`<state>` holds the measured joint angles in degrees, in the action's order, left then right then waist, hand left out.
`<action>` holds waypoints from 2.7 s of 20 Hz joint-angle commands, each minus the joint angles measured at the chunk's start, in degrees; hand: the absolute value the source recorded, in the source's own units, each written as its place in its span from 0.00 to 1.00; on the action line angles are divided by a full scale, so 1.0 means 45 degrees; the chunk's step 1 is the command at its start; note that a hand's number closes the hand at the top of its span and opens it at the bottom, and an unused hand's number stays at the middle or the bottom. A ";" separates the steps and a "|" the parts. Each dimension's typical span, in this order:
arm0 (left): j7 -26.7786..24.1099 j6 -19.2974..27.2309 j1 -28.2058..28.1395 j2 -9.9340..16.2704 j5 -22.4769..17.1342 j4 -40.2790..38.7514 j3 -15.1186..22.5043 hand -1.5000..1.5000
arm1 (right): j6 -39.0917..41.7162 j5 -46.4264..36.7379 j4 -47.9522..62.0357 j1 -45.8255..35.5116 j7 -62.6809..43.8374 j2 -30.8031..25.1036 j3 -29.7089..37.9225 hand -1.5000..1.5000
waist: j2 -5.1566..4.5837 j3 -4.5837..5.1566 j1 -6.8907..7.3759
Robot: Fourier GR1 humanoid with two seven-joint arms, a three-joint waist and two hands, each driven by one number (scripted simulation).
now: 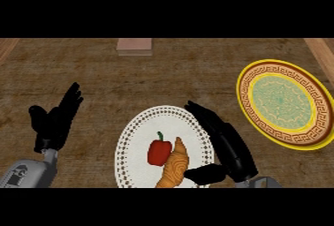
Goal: Pick the bell pepper from the placemat and place it in the plate
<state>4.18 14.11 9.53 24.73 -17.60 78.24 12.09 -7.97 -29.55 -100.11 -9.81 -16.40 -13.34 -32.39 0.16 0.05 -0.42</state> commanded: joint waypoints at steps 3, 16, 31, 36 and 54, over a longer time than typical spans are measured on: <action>0.0776 -0.0109 -0.0143 -0.0053 0.0273 0.0910 -0.0200 0.50 | 0.1700 -0.1547 -0.1692 -0.0374 -0.3383 0.0622 -0.1179 0.00 | 0.0011 -0.0005 0.0111; 0.0768 -0.0736 0.0098 -0.0412 0.0734 0.0541 -0.0779 0.50 | 0.5398 -0.2355 0.1407 -0.2851 -0.6232 0.2113 -0.1291 0.00 | -0.0037 -0.0008 0.0176; 0.0681 -0.1111 -0.0220 -0.1764 0.1972 0.0330 -0.1403 0.50 | 0.5784 -0.2255 0.4165 -0.3592 -0.6217 0.2959 -0.1283 0.00 | -0.0039 -0.0012 0.0167; 0.0132 -0.2259 0.0007 -0.1229 0.1698 -0.0344 -0.2391 0.50 | 0.5490 -0.1638 0.4929 -0.5037 -0.7116 0.2964 -0.1468 0.00 | -0.0046 -0.0010 0.0200; 0.0810 -0.2848 0.0149 -0.1762 0.2348 0.0039 -0.3018 0.50 | 0.5065 -0.0449 0.6732 -0.5351 -0.5414 0.2965 -0.3078 1.00 | -0.0044 -0.0012 0.0218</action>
<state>7.70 4.02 10.46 15.79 -6.38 78.24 0.25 18.57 -33.01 -72.74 -32.40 -40.74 0.00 -43.96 0.30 0.03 0.43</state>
